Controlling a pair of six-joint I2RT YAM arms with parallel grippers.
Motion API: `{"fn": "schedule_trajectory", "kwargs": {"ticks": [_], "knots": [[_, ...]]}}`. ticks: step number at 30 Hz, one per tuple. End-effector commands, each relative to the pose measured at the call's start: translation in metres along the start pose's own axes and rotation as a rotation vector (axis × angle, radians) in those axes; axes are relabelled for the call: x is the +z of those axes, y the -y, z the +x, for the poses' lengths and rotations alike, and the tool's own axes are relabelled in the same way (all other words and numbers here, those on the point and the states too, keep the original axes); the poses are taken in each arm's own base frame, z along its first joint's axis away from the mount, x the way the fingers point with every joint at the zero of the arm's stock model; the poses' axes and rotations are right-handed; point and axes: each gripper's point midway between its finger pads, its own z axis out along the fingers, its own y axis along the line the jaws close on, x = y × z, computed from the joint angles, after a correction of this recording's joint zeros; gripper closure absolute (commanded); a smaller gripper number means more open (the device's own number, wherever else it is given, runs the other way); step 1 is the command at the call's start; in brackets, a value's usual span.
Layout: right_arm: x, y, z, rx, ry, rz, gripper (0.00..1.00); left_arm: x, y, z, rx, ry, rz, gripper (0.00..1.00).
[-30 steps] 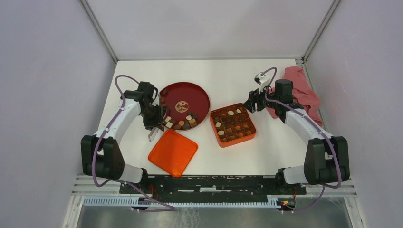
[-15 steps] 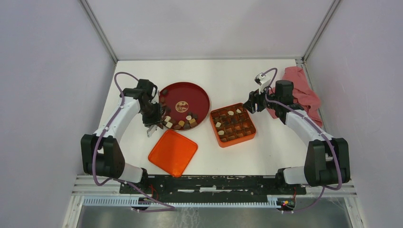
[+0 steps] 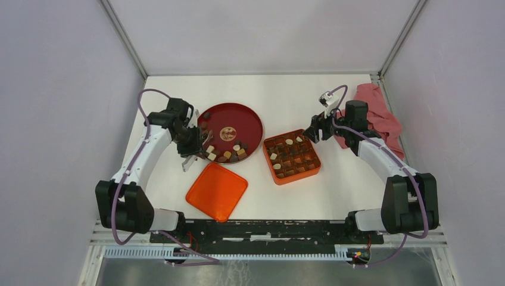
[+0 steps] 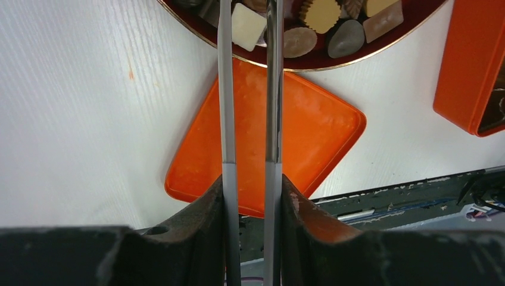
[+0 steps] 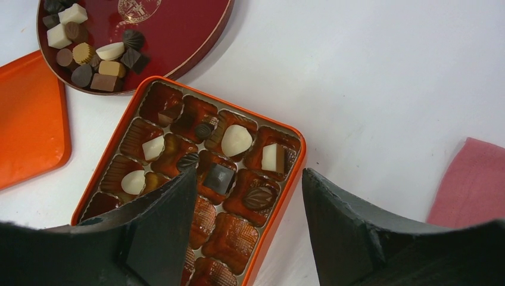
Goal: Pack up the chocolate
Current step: Pick up the fake chocolate from the plate, then place the fake chocolate in the packing box.
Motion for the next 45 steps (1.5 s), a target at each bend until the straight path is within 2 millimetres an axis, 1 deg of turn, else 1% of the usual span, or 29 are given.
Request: {"fn": "schedule_trajectory", "kwargs": {"ticks": [1,5,7,8,10,12,14,16,19,24,27,32,35,37,40,42,45], "knots": [[0.001,-0.005,-0.008,-0.028,0.036,-0.039,0.27,-0.017,0.015,-0.007,0.057,0.080,0.091,0.98],[0.001,-0.006,-0.003,-0.039,0.030,-0.046,0.20,-0.020,0.033,-0.005,0.071,0.102,0.203,0.98],[0.001,-0.007,0.004,-0.053,0.019,-0.050,0.18,-0.024,0.045,-0.004,0.078,0.132,0.274,0.98],[0.002,-0.005,0.002,-0.082,0.032,-0.048,0.17,-0.025,0.051,-0.004,0.083,0.144,0.310,0.98],[0.002,-0.003,0.010,-0.119,0.018,-0.037,0.17,-0.028,0.057,-0.004,0.086,0.169,0.352,0.98],[0.001,0.005,0.018,-0.127,-0.006,0.004,0.18,-0.029,0.063,0.000,0.089,0.173,0.393,0.98],[0.002,0.018,0.023,-0.097,-0.034,0.072,0.21,-0.028,0.066,0.002,0.086,0.167,0.418,0.98],[0.004,0.025,0.029,-0.076,-0.078,0.102,0.24,-0.028,0.068,0.003,0.085,0.170,0.427,0.98],[0.015,0.032,0.037,-0.030,-0.145,0.123,0.34,-0.027,0.068,0.003,0.084,0.172,0.435,0.98],[0.035,0.035,0.032,0.043,-0.181,0.122,0.46,-0.022,0.067,0.007,0.087,0.159,0.438,0.98],[0.041,0.044,0.034,0.058,-0.204,0.177,0.49,-0.021,0.067,0.010,0.085,0.157,0.442,0.98],[0.054,0.048,0.043,0.078,-0.257,0.212,0.52,-0.024,0.070,0.008,0.087,0.165,0.451,0.98],[0.056,0.051,0.047,0.073,-0.282,0.258,0.57,-0.026,0.070,0.006,0.094,0.172,0.455,0.98],[0.055,0.058,0.048,0.062,-0.290,0.304,0.59,-0.027,0.071,0.006,0.096,0.180,0.458,0.98],[0.057,0.059,0.048,0.068,-0.285,0.313,0.62,-0.025,0.070,0.008,0.094,0.178,0.456,0.98],[0.059,0.057,0.045,0.082,-0.269,0.301,0.69,-0.024,0.070,0.010,0.091,0.173,0.458,0.98],[0.058,0.056,0.035,0.102,-0.208,0.317,0.81,-0.025,0.072,0.012,0.087,0.165,0.473,0.98]]}}
